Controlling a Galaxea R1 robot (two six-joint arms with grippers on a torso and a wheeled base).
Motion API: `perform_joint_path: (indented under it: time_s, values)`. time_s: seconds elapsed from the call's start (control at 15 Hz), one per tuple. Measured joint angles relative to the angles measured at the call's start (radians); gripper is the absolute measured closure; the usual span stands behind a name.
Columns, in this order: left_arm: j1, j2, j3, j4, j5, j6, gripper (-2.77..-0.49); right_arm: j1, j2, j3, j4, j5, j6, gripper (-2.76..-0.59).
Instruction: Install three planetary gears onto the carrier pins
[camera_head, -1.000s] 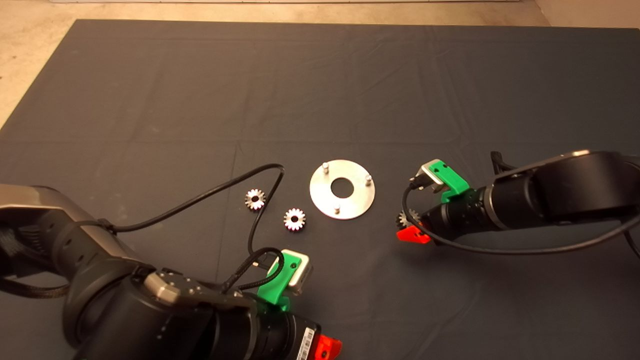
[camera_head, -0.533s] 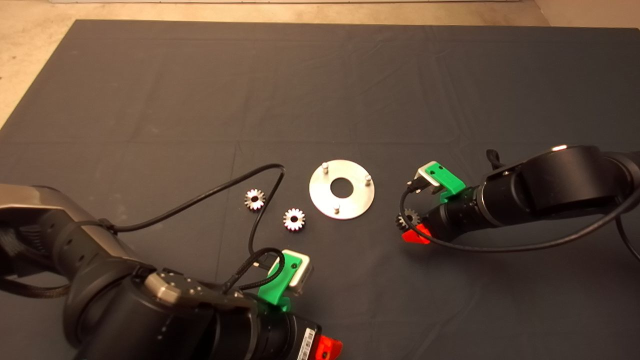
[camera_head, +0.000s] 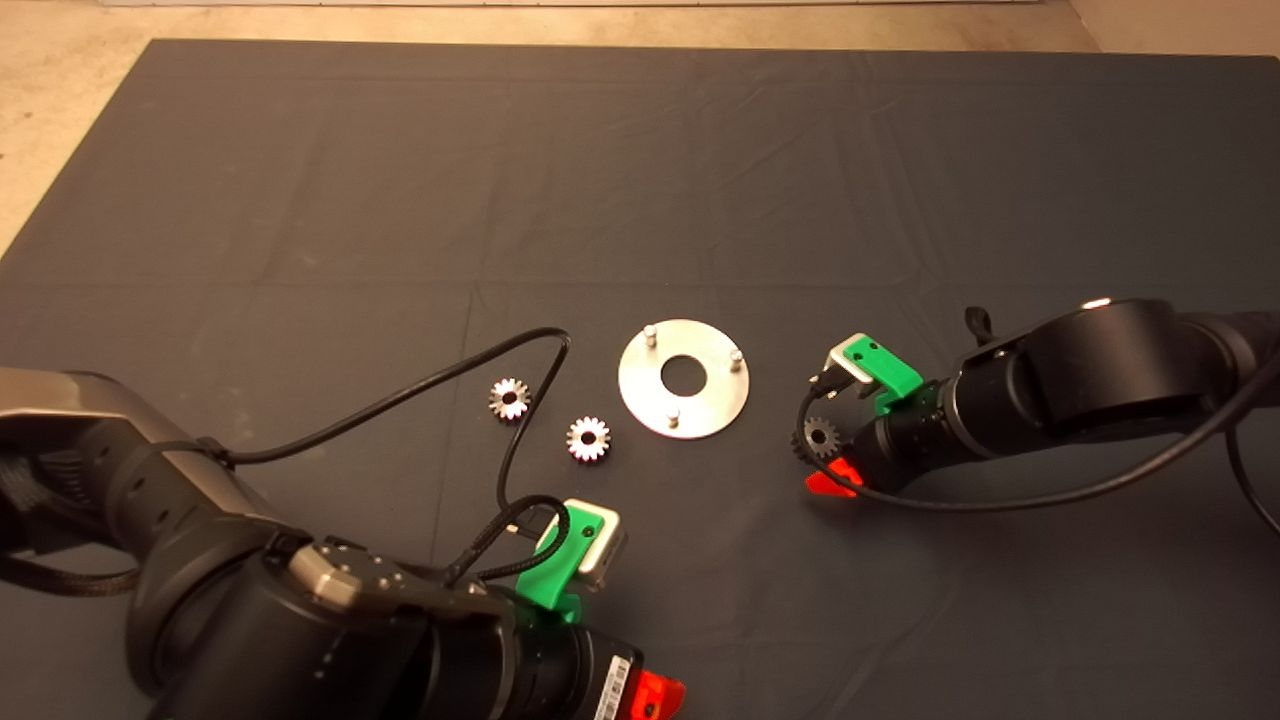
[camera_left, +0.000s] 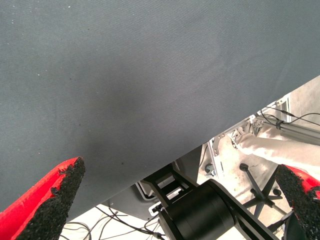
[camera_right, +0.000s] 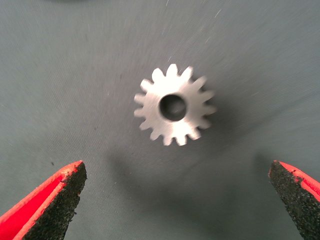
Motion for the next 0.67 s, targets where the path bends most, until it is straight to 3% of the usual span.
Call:
perform_joint_path:
  time_s: [0.33,0.67]
  values:
    - [0.000,0.000,0.000,0.000,0.000,0.000,-2.76,-0.004,0.065,-0.040,0.000,0.003,-0.003,-2.73]
    - [0.000,0.000,0.000,0.000,0.000,0.000,-2.76,-0.003,0.076,-0.060,0.000,0.000,-0.029,-2.73]
